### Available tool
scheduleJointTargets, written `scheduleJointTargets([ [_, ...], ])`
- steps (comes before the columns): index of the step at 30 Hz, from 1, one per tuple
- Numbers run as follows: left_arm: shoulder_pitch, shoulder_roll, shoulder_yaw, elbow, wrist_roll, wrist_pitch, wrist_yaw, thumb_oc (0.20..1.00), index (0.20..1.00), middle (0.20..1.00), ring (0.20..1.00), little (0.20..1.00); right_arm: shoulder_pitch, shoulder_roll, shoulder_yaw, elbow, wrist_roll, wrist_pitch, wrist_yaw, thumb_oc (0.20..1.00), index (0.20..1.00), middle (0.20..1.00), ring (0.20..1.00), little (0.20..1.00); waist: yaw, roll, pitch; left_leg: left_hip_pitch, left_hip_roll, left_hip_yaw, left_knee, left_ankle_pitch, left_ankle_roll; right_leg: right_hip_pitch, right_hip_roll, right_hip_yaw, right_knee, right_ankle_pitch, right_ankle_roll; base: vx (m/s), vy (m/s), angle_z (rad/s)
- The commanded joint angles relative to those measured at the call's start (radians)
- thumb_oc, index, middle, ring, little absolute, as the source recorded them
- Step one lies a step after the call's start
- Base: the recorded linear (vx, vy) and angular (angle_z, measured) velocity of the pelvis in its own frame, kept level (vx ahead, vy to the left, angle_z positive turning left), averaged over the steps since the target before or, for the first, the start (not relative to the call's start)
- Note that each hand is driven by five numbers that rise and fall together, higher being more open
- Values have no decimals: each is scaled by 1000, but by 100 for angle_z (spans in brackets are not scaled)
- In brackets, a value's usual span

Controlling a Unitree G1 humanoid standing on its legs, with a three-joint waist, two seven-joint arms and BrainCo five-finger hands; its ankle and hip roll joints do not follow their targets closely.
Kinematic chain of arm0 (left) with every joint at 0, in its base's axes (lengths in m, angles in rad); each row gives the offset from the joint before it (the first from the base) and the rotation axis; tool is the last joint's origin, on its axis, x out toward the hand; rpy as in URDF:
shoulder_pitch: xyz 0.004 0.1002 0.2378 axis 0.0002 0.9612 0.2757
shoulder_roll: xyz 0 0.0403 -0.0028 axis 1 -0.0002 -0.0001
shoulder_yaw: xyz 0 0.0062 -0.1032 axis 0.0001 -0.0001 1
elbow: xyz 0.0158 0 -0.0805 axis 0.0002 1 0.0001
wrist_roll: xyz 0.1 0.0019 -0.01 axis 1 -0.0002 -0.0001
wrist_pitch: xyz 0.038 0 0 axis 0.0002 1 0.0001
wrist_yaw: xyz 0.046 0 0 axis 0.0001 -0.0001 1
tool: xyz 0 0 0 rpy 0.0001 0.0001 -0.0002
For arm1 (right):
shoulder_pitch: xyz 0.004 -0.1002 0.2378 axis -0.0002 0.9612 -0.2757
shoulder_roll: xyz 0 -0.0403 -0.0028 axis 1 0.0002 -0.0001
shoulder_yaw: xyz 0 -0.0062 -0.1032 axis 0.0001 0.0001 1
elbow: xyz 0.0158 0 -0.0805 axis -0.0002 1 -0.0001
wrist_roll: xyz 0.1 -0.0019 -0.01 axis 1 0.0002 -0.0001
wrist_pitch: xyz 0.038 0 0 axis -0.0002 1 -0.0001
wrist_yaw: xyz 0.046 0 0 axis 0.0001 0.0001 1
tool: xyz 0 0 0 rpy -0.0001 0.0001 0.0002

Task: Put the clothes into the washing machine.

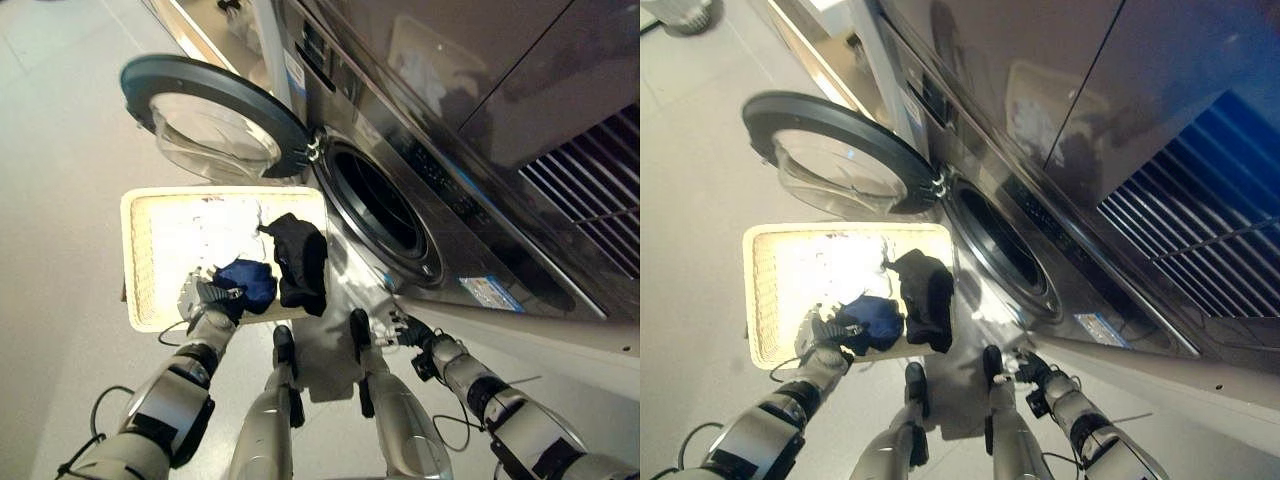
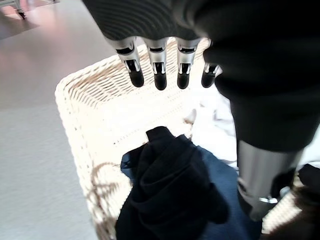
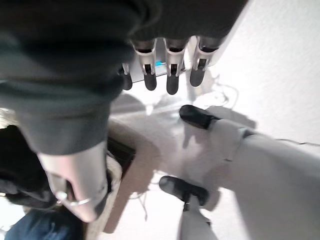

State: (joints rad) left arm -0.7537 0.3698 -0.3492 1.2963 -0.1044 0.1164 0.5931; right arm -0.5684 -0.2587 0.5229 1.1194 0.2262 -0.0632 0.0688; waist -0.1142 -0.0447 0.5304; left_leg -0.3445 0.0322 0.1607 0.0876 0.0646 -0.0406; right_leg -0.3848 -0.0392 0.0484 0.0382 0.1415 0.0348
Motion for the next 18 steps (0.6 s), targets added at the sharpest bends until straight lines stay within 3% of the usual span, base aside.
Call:
scheduleJointTargets([
  [1,-29,54,6,56,-80,49,-2,1000,1000,1000,1000,1000,9,0,51,-52,42,11,-13,1000,1000,1000,1000,1000,-24,-109,-10,-110,-89,-9,280,-184,14,-87,-38,-14,18,29,61,-65,6,-5],
  [8,-96,91,40,102,-165,66,-5,1000,1000,1000,1000,1000,-3,-24,71,-101,80,9,-27,1000,1000,1000,1000,1000,-61,-133,-10,-255,-83,-9,389,-215,4,-228,-41,-19,71,36,54,-25,3,-2],
  [9,-135,112,40,108,-188,69,1,1000,1000,1000,1000,1000,4,-38,81,-133,119,-4,-34,1000,1000,1000,1000,1000,-78,-147,-10,-325,-79,-14,426,-226,0,-297,-42,-20,91,45,53,0,0,0],
  [18,-227,143,23,118,-303,48,-53,1000,1000,1000,1000,1000,35,-86,108,-229,181,-20,-73,1000,1000,1000,1000,1000,-101,-147,-10,-512,-60,-57,535,-259,1,-488,-25,-27,196,28,48,-2,-25,-7],
])
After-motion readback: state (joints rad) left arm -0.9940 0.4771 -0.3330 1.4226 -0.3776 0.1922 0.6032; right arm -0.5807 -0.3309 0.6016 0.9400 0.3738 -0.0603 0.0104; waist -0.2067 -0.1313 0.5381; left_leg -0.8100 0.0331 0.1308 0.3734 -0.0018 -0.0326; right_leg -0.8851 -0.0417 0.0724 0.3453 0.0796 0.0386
